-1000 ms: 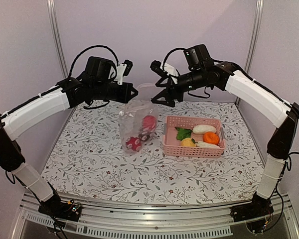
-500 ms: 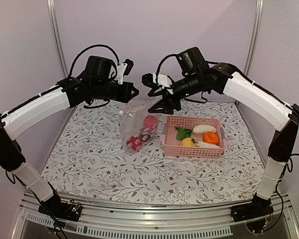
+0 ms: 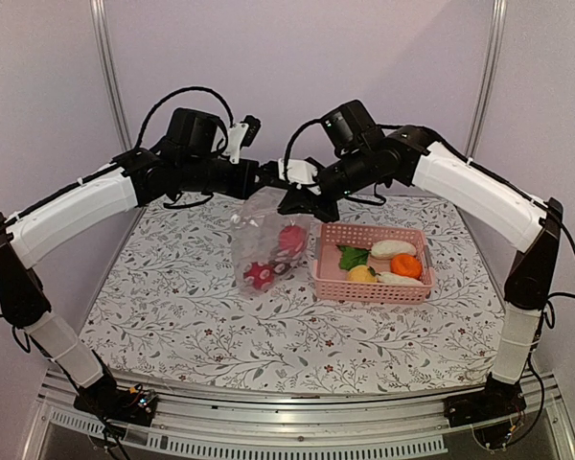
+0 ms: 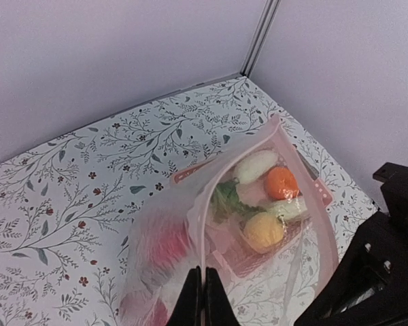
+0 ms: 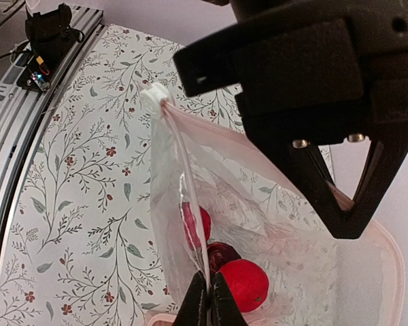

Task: Place the food in the zip-top bag and seal the zipper
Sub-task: Adjust the zipper food storage bag at the center of the board, then pick up the fake fruit from the bin, then place the fake fruit in the zipper food storage bag, then pick up the fake vegetable from the bin.

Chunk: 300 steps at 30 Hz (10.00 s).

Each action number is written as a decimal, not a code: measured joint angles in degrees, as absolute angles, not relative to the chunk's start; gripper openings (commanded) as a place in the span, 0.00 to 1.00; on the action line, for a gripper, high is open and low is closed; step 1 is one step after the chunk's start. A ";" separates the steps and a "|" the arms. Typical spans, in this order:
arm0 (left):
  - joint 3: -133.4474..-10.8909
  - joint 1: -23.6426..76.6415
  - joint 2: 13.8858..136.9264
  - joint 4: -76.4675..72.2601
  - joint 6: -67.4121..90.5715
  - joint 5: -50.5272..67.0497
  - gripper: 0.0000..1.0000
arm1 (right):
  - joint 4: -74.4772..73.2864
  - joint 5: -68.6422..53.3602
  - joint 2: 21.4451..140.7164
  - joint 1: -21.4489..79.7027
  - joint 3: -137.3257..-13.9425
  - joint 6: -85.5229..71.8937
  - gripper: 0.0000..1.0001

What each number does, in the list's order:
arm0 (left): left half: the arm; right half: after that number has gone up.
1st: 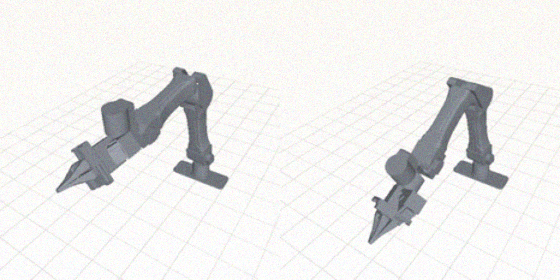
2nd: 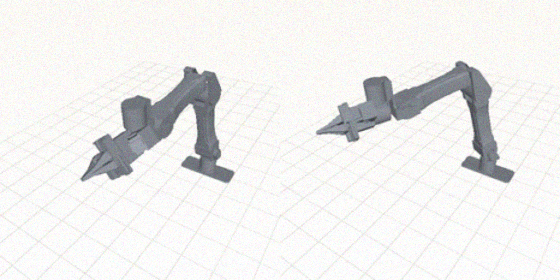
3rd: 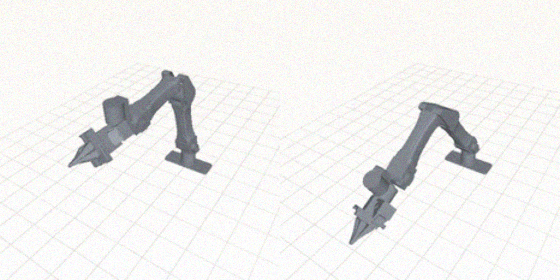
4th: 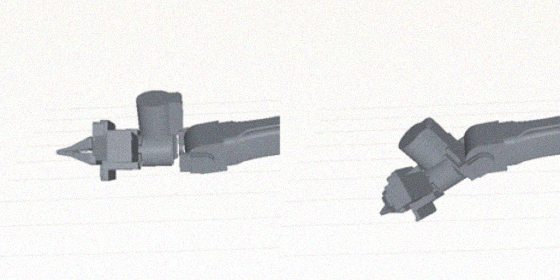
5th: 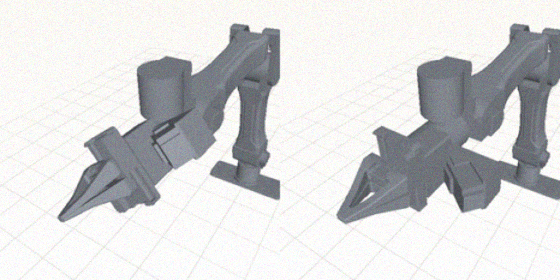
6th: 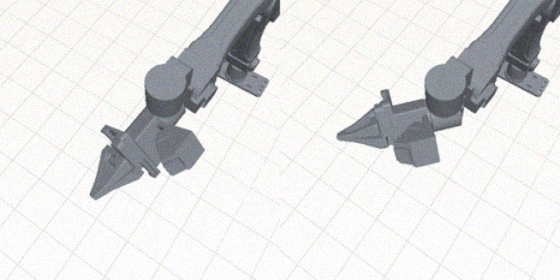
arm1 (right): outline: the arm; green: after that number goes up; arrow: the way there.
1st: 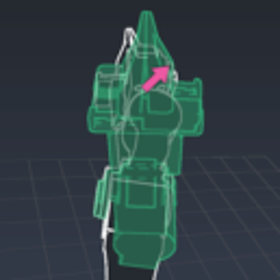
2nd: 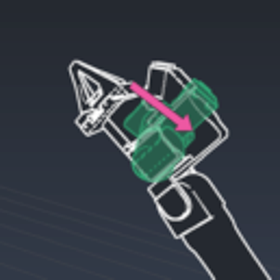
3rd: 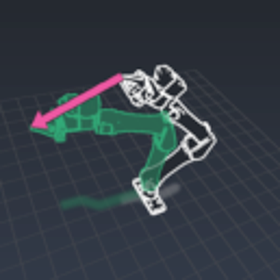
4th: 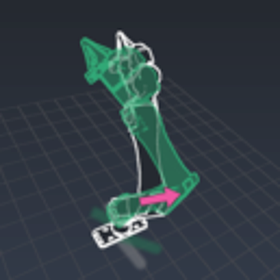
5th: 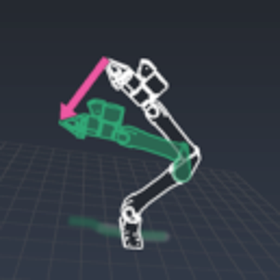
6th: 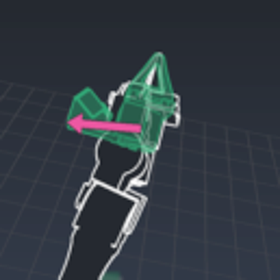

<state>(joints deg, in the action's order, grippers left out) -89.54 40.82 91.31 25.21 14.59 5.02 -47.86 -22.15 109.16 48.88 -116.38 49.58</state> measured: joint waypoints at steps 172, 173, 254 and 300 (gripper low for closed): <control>-90.00 40.82 91.81 29.15 12.25 2.11 0.00 | -33.32 -41.50 108.62 37.17 -114.69 22.28 0.58; -90.00 40.82 91.70 29.10 12.25 2.07 0.00 | -33.34 -41.19 108.62 37.39 -114.04 22.44 0.58; -88.31 40.80 91.50 26.37 11.53 3.68 0.00 | -45.39 -3.95 97.36 20.45 -79.40 32.99 0.88; -86.06 40.80 91.50 25.89 11.53 4.08 0.00 | -48.27 -6.57 110.96 16.82 -80.99 25.85 0.66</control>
<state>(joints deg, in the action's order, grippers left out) -86.06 40.80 91.50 25.89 11.53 4.08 -48.27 -6.57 110.96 16.82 -80.99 25.85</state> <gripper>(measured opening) 0.006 0.738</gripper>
